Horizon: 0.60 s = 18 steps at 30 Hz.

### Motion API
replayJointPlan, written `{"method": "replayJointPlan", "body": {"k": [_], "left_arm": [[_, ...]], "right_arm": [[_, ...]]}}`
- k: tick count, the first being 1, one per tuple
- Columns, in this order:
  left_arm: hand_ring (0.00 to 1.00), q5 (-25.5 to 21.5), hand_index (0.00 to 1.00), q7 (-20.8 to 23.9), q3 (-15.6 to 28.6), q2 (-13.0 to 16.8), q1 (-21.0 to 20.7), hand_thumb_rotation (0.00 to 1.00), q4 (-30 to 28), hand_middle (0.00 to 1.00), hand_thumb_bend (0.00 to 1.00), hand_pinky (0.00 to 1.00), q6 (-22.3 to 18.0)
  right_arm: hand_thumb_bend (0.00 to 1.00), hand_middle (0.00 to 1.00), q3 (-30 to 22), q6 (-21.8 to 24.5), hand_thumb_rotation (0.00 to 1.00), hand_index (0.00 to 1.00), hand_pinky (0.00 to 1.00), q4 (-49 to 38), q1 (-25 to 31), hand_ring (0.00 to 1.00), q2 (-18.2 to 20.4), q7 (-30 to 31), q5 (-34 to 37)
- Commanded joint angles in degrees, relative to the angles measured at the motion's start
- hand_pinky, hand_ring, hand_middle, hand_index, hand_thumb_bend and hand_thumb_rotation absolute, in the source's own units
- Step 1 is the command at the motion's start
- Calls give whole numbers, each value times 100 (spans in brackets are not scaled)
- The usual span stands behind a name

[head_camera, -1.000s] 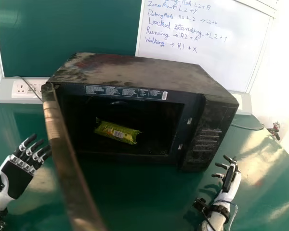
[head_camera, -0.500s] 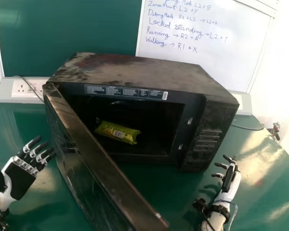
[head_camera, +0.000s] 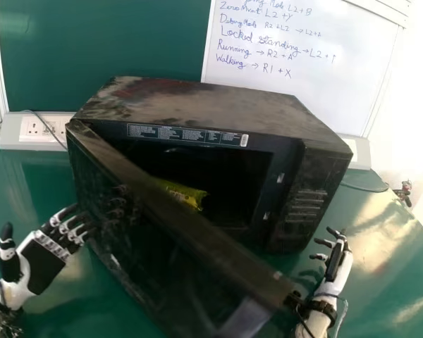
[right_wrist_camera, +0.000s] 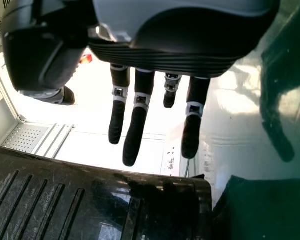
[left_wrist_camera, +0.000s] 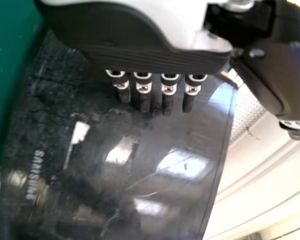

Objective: Put biscuit inside oven

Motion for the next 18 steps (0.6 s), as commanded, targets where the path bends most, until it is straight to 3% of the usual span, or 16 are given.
{"method": "replayJointPlan", "body": {"k": [1, 6, 13, 18], "left_arm": [[24, 125, 47, 99, -141, -92, 70, 0, -122, 37, 0, 4, -22], [23, 419, 50, 408, -363, -156, 140, 0, -398, 42, 0, 2, -198], [27, 448, 44, 222, -591, -257, -32, 0, -331, 41, 0, 5, -388], [26, 474, 46, 200, -695, -187, -98, 0, -334, 43, 0, 5, -391]], "right_arm": [[60, 39, 4, -36, 42, 63, 27, 79, 133, 31, 93, 37, -1], [61, 40, 7, -8, 43, 63, 27, 77, 117, 31, 100, 17, -23], [61, 40, 6, 6, 43, 63, 27, 78, 121, 31, 96, 11, -28], [61, 40, 14, -7, 43, 63, 27, 70, 129, 31, 98, 1, -46]]}}
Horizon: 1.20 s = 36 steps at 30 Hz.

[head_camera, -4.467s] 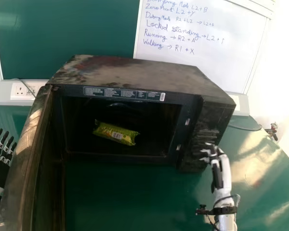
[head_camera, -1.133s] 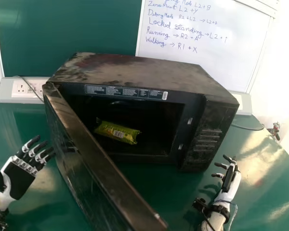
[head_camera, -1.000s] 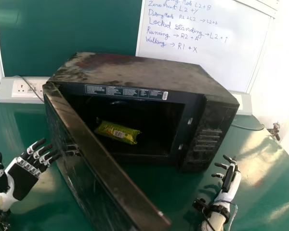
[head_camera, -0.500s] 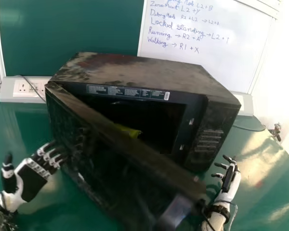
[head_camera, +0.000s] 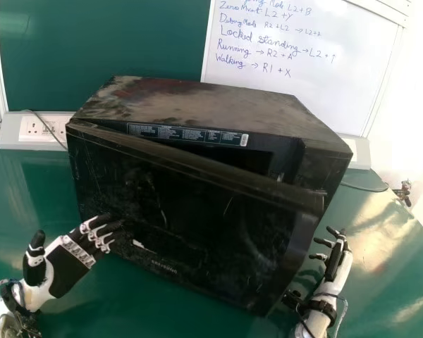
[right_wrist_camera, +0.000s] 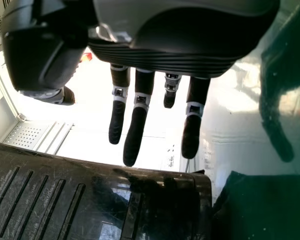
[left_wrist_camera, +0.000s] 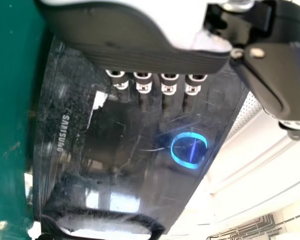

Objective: Put biscuit inside oven

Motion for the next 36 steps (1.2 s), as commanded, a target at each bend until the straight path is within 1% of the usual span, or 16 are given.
{"method": "replayJointPlan", "body": {"k": [1, 7, 9, 11, 13, 16, 18, 20, 22, 24, 26, 28, 29, 31, 33, 36], "left_arm": [[25, 47, 46, 51, -77, 44, -79, 0, -48, 43, 0, 5, 25], [26, 171, 48, 556, -142, 73, 36, 0, -384, 45, 0, 5, 329], [28, 206, 50, 685, -158, 76, 50, 0, -491, 46, 0, 3, 416], [27, 312, 56, 877, -178, 68, 71, 0, -612, 49, 0, 3, 408], [29, 469, 63, 1097, -210, 54, 80, 0, -705, 55, 0, 4, 305], [40, 587, 72, 1299, -267, 46, 19, 0, -735, 70, 0, 6, 266], [53, 592, 77, 1430, -294, 15, -21, 0, -748, 79, 0, 7, 301], [66, 652, 80, 1640, -347, 4, -19, 0, -846, 86, 0, 12, 356], [73, 749, 83, 1808, -417, 3, -33, 0, -939, 89, 0, 17, 365], [77, 818, 85, 1945, -498, 15, -65, 0, -1001, 92, 0, 27, 392], [82, 870, 87, 2062, -582, 33, -117, 0, -1046, 95, 0, 41, 444], [87, 927, 89, 2149, -656, 50, -193, 0, -1069, 98, 5, 51, 497], [90, 947, 90, 2200, -690, 55, -231, 0, -1095, 99, 12, 57, 559], [93, 963, 92, 2298, -763, 59, -314, 0, -1152, 100, 23, 65, 679], [95, 1037, 92, 2396, -835, 30, -416, 0, -1140, 100, 33, 67, 650], [95, 1199, 91, 2565, -956, -38, -570, 0, -1090, 100, 44, 65, 606]], "right_arm": [[61, 40, 17, 1, 43, 63, 26, 69, 135, 31, 87, -20, -58], [60, 40, 19, -29, 42, 62, 26, 92, 121, 31, 88, -15, -40], [60, 39, 15, -44, 41, 62, 26, 102, 116, 31, 95, -5, -26], [60, 39, 16, -27, 41, 62, 26, 99, 110, 30, 98, -26, -39], [60, 39, 16, 0, 41, 63, 26, 83, 111, 30, 104, -34, -39], [60, 39, 18, 6, 42, 63, 26, 71, 117, 31, 112, -20, -27], [60, 39, 16, -7, 41, 63, 26, 74, 119, 30, 115, -17, -23], [60, 39, 22, -9, 41, 62, 26, 71, 124, 30, 111, -31, -44], [60, 40, 24, -8, 41, 62, 26, 62, 131, 31, 111, -25, -44], [60, 39, 21, -11, 41, 62, 26, 57, 132, 31, 116, -21, -34], [60, 39, 13, -11, 41, 62, 26, 57, 130, 31, 118, -11, -17], [60, 39, 16, -14, 40, 62, 26, 69, 126, 30, 107, -21, -35], [60, 39, 16, -15, 40, 62, 26, 73, 126, 30, 105, -19, -35], [60, 39, 19, -6, 41, 62, 26, 68, 129, 30, 106, -11, -32], [60, 40, 14, -16, 41, 62, 26, 71, 128, 31, 111, 15, -6], [60, 40, 9, -6, 41, 62, 27, 81, 127, 31, 111, 21, -3]]}}
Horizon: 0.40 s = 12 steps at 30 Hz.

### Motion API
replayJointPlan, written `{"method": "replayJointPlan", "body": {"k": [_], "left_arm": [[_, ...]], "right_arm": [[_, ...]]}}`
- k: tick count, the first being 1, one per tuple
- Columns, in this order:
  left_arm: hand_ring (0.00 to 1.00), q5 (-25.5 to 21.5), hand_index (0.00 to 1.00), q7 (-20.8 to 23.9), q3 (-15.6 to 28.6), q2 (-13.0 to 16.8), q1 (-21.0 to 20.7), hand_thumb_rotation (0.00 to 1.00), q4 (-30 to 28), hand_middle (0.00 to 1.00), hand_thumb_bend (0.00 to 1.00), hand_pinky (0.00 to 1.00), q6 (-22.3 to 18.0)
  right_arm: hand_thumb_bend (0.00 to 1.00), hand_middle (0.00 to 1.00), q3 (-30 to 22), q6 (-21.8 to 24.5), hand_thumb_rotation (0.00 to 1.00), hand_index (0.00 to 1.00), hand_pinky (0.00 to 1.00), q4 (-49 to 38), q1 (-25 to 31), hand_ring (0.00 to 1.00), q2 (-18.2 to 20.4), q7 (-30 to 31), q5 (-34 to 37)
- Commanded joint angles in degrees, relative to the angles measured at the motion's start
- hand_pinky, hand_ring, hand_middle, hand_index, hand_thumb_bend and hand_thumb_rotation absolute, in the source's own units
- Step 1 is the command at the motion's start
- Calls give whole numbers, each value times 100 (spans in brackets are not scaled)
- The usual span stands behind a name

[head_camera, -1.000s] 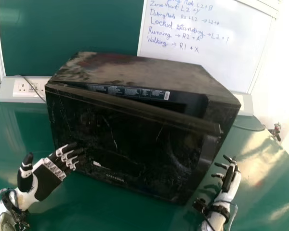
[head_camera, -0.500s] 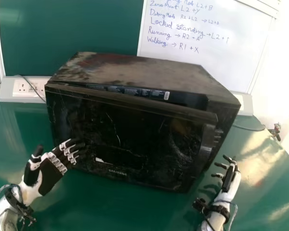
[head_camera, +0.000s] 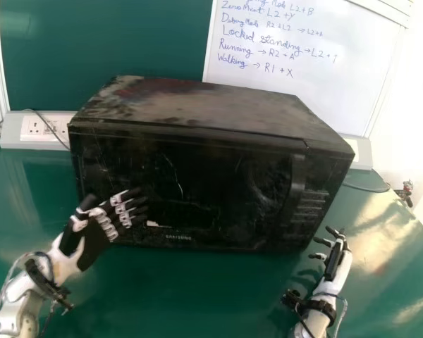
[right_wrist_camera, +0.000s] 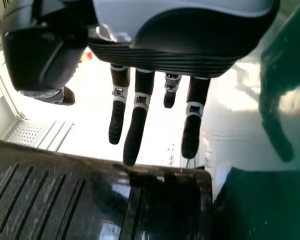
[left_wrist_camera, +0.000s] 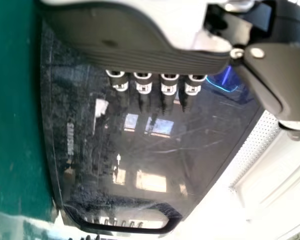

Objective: Put biscuit inside oven

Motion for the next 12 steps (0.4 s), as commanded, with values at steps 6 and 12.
{"method": "replayJointPlan", "body": {"k": [6, 12], "left_arm": [[99, 347, 93, 238, -311, -150, -374, 0, 140, 100, 51, 74, -124], [100, 570, 96, 455, -412, -171, -538, 0, 319, 100, 51, 82, -220]], "right_arm": [[60, 40, 3, -37, 41, 63, 26, 119, 134, 31, 92, 20, -17], [59, 39, -3, -27, 40, 62, 26, 108, 141, 30, 106, 35, 0]]}}
